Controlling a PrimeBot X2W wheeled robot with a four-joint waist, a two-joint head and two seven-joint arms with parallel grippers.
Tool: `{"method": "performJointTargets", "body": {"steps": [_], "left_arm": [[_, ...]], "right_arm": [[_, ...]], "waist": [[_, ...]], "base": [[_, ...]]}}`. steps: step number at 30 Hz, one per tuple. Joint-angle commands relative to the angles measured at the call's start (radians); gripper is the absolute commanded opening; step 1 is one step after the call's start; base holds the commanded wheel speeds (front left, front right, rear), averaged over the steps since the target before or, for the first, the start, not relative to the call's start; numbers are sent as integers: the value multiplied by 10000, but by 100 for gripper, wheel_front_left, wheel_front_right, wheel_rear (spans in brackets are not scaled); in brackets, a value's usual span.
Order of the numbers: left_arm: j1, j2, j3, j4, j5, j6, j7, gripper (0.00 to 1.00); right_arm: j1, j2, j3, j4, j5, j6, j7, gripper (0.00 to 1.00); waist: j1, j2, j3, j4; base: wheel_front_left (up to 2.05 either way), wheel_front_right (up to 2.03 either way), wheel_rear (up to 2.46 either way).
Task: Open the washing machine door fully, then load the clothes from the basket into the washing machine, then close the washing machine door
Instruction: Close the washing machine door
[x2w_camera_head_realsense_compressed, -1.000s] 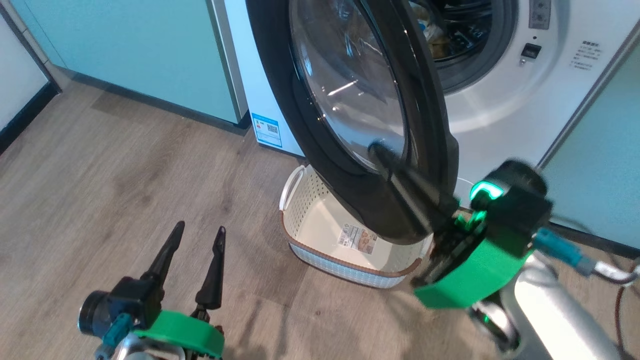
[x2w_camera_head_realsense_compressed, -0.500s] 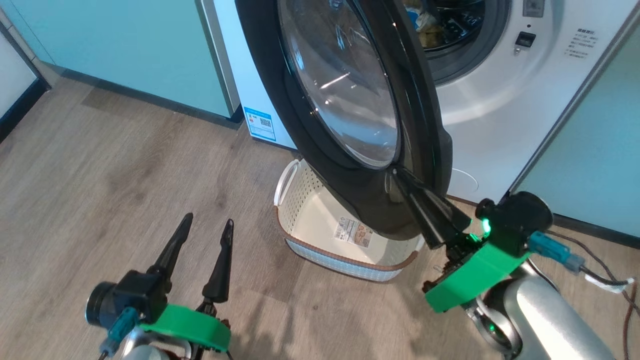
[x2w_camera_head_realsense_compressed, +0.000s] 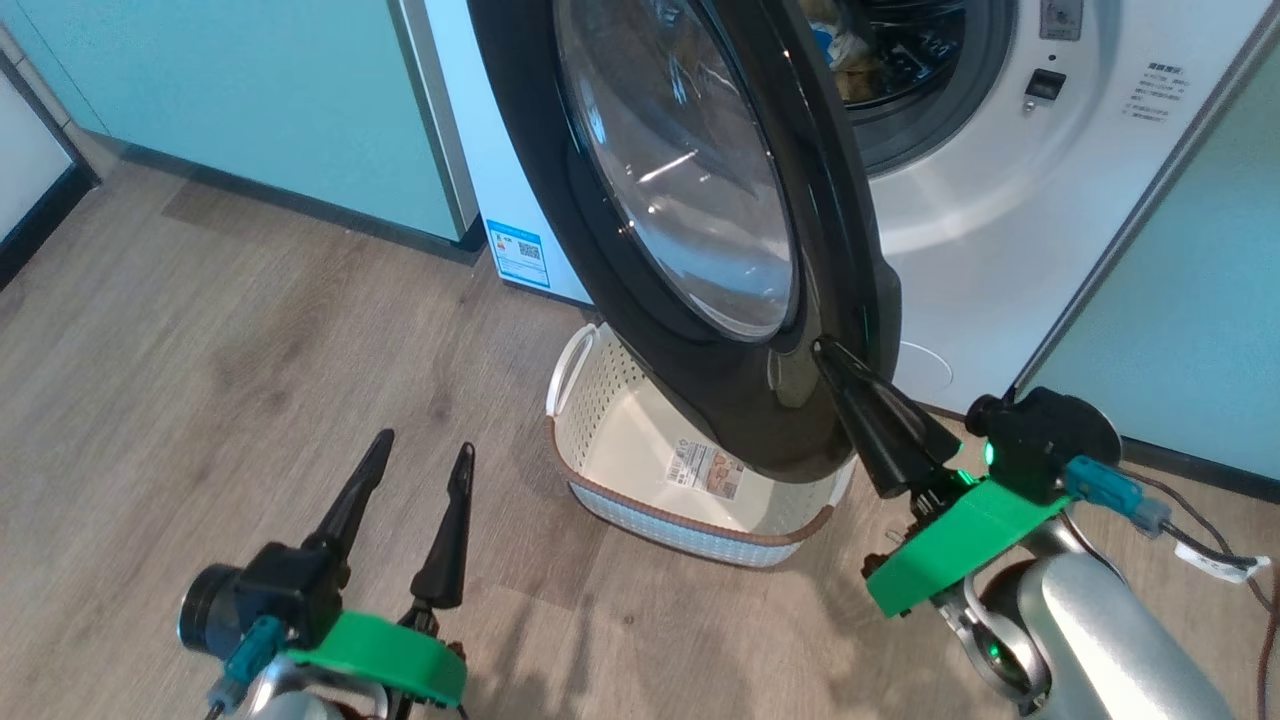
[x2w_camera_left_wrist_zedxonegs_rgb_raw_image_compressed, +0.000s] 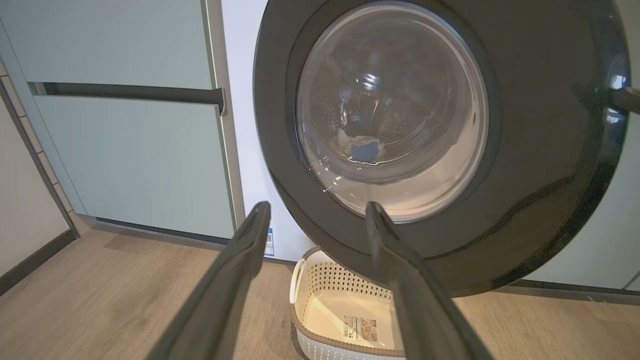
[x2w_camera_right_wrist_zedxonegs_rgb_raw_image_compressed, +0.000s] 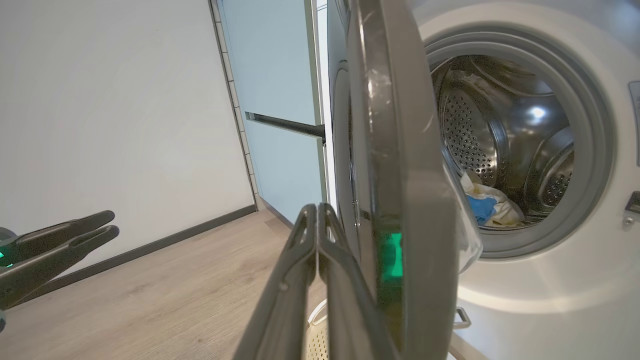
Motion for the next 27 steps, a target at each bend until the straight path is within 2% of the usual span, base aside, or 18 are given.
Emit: {"method": "performJointTargets", "body": {"steps": [1, 27], "left_arm": [[-490, 16, 500, -271, 110, -54, -63, 100], [-466, -290, 720, -446, 201, -335, -63, 100]], "right_arm": [[-37, 162, -3, -251, 56, -29, -83, 0], [-356, 248, -660, 590, -19, -29, -134, 0]], "waist": [[0, 0, 5, -11], [0, 0, 161, -31]], "base": [[0, 0, 0], [0, 0, 0]]}}
